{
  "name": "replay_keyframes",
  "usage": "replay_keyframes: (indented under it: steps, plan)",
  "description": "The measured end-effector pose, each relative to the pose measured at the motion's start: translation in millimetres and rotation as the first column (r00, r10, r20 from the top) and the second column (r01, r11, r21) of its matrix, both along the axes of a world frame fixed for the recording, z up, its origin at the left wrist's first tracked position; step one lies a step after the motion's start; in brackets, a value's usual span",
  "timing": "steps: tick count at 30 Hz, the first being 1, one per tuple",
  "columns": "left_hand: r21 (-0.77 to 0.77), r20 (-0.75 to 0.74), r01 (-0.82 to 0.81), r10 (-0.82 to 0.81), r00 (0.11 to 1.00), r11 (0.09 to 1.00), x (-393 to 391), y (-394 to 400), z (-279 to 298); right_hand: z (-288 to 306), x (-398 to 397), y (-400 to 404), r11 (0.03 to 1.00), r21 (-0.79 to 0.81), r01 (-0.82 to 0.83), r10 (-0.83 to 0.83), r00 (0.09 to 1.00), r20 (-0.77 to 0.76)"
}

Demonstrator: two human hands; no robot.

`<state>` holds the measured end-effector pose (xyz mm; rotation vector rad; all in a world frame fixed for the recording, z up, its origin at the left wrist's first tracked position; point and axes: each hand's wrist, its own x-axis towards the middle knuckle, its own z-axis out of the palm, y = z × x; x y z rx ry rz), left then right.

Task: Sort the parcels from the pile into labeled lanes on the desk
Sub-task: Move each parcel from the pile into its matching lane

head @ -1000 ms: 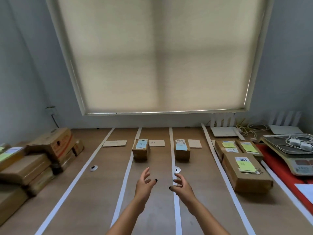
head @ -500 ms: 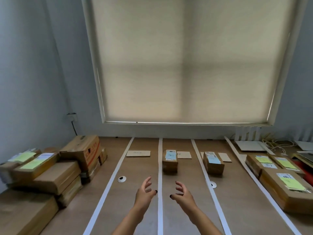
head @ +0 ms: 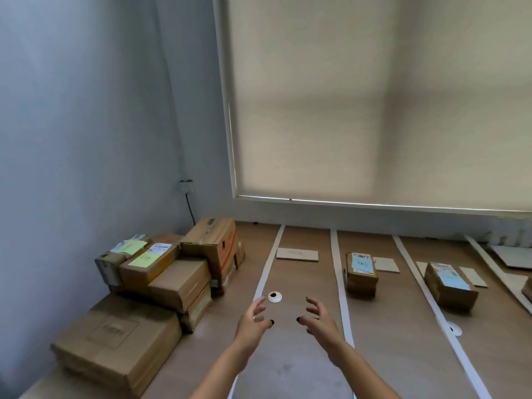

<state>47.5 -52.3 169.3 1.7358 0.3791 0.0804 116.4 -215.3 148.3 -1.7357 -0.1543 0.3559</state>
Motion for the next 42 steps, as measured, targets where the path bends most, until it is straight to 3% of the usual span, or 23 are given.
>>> replay_keyframes:
  steps: [8, 21, 26, 33, 38, 42]
  plan:
    - [0.060, 0.008, -0.130, 0.129, 0.992, 0.990, 10, 101, 7, -5, 7, 102, 0.994, 0.027, -0.103, 0.104, 0.994, -0.031]
    - [0.081, 0.030, -0.134, 0.132, 0.991, 0.988, 87, 320, 24, 15, 63, 291, 0.989, 0.042, -0.141, 0.142, 0.990, -0.020]
    - [0.081, 0.044, -0.086, 0.083, 0.996, 0.993, 136, 353, 27, 30, 97, 321, 0.991, 0.092, -0.098, 0.102, 0.994, -0.038]
    - [0.164, 0.090, -0.110, 0.096, 0.991, 0.980, 203, 382, 28, 37, 164, 338, 0.998, 0.027, -0.062, 0.062, 0.998, 0.000]
    - [0.305, 0.039, -0.079, 0.071, 0.997, 0.949, 258, 403, 15, 26, 202, 358, 0.999, -0.036, -0.016, 0.017, 1.000, 0.024]
    - [0.322, -0.065, -0.009, 0.032, 0.997, 0.947, 288, 418, -2, 10, 229, 372, 0.998, -0.047, 0.034, -0.035, 0.999, -0.009]
